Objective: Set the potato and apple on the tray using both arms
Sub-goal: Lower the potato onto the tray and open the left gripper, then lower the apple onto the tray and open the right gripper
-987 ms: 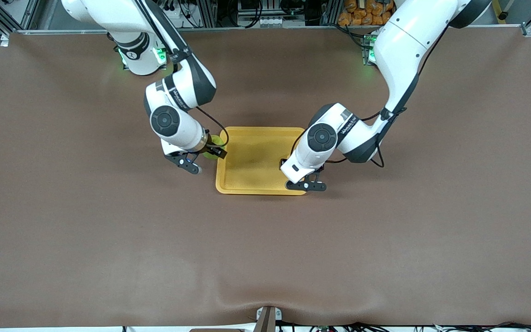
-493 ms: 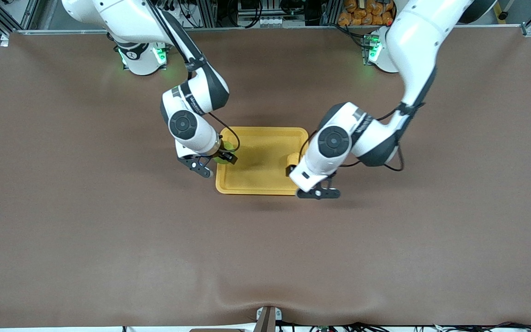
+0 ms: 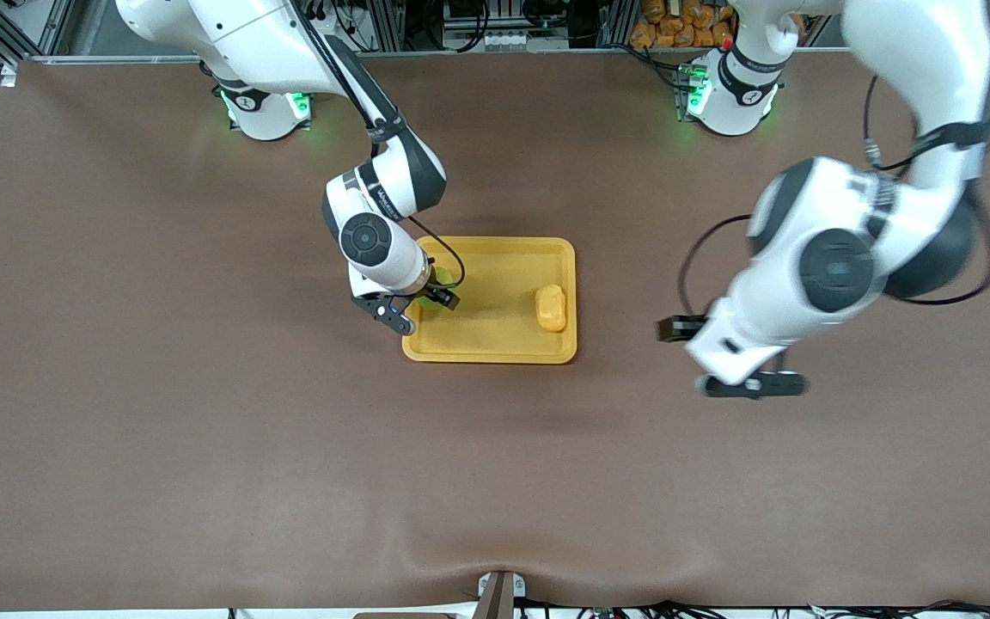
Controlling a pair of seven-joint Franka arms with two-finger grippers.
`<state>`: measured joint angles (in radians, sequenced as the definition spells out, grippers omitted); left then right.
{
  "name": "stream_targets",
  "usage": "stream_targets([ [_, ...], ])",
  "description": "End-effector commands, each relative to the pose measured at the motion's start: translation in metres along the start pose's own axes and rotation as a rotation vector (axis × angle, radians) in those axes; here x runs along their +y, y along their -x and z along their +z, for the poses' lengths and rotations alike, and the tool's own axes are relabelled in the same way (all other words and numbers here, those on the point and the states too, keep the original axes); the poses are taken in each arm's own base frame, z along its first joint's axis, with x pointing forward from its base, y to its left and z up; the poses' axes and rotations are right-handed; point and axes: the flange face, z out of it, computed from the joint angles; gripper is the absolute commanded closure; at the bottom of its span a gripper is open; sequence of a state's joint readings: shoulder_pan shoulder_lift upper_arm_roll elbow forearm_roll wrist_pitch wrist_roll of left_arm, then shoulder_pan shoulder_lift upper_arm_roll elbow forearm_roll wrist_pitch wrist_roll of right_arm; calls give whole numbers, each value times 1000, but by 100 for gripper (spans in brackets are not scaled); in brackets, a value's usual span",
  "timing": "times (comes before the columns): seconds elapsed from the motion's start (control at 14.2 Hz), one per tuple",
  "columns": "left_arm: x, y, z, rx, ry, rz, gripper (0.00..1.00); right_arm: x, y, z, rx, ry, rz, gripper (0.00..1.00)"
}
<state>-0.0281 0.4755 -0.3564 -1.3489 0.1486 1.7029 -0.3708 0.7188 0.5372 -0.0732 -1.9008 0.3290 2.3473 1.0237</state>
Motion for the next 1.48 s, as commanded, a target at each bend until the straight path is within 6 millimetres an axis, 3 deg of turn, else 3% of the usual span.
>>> stream_targets([
  [0.0,-47,5,-31,11,9,43,0,-9,4,6,0,-11,26,71],
  [0.14,-75,17,-59,18,-9,21,0,-9,3,8,-1,-8,28,21],
  [0.21,-85,25,-74,20,-16,3,0,-9,4,8,-3,-5,26,0],
  [0.42,-135,45,-110,27,-31,-24,0,-12,4,2,-3,-13,20,0],
  [0.63,-167,63,-130,4,-44,-7,0,-11,1,-8,-17,0,21,0],
  [1.13,-169,102,-176,44,-34,-25,0,-7,-12,-60,-49,27,12,0],
  [1.41,-179,133,-173,25,-33,-7,0,-12,-28,-107,-60,33,22,0],
])
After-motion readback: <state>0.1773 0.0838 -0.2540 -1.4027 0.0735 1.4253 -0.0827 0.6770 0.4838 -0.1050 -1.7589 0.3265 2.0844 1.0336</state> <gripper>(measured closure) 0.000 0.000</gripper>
